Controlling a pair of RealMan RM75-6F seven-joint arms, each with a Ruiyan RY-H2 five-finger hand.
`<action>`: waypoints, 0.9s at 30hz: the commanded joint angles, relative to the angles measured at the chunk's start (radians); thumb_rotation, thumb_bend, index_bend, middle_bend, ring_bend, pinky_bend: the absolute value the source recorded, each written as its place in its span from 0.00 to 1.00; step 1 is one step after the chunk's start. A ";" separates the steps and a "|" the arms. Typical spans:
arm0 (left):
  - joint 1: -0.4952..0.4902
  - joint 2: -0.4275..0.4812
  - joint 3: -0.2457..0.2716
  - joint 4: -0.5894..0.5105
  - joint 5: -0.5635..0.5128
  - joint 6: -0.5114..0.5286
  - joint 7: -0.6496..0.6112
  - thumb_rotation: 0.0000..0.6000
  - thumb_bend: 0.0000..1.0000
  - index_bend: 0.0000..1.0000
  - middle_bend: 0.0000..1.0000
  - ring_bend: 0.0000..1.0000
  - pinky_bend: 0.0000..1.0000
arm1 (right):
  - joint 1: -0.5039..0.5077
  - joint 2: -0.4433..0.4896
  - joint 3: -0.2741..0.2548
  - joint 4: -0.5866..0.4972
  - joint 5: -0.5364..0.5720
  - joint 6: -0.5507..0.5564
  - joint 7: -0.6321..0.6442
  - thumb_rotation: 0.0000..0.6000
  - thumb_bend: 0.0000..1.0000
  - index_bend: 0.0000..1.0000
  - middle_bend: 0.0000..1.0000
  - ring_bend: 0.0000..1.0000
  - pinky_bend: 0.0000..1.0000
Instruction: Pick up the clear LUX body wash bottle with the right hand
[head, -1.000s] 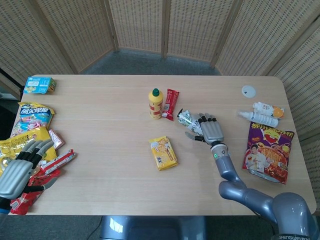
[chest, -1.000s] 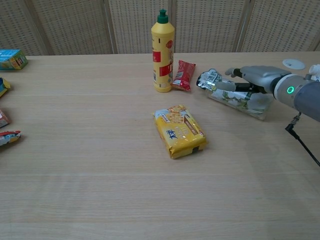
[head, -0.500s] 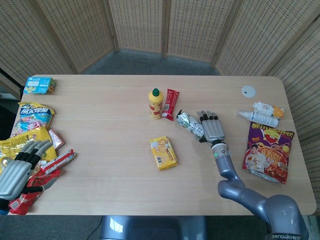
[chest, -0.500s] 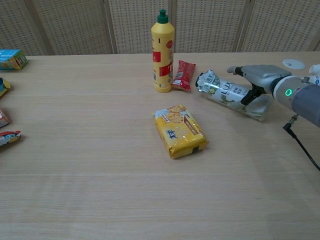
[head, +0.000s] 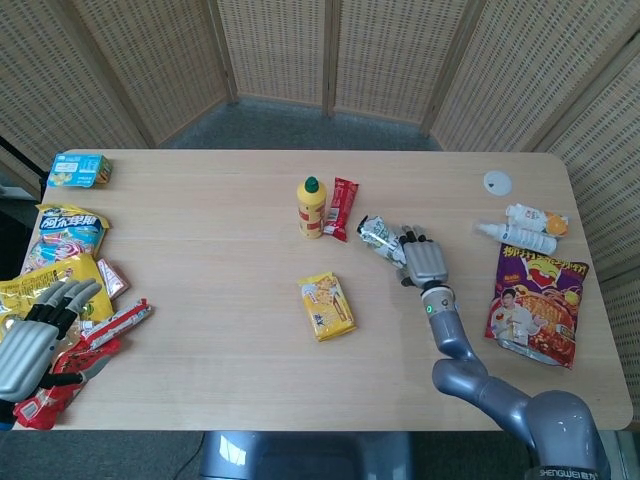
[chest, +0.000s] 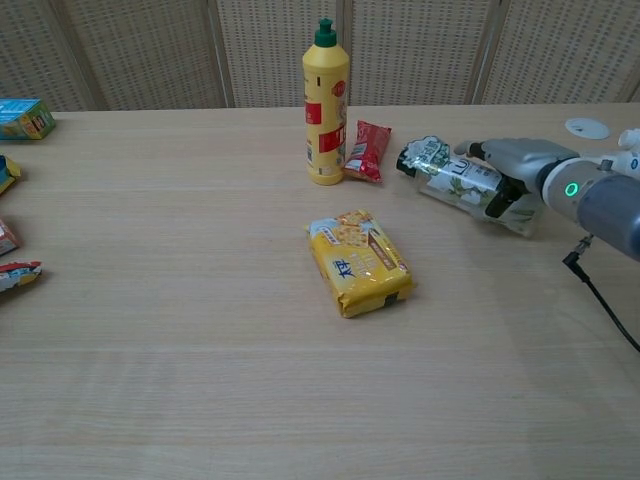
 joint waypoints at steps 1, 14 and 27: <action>0.000 -0.003 0.000 0.002 0.002 0.000 -0.003 0.77 0.30 0.00 0.00 0.00 0.00 | -0.007 0.006 0.015 -0.014 -0.009 0.022 0.016 1.00 0.43 0.03 0.17 0.21 0.61; 0.005 -0.001 0.000 0.007 -0.004 0.004 -0.008 0.77 0.30 0.00 0.00 0.00 0.00 | -0.052 0.056 0.046 -0.105 -0.023 0.097 0.042 1.00 0.43 0.29 0.49 0.50 0.72; 0.032 0.003 0.014 -0.009 0.006 0.029 0.015 0.78 0.30 0.00 0.00 0.00 0.00 | -0.116 0.231 0.211 -0.387 -0.094 0.323 0.299 1.00 0.43 0.31 0.52 0.54 0.72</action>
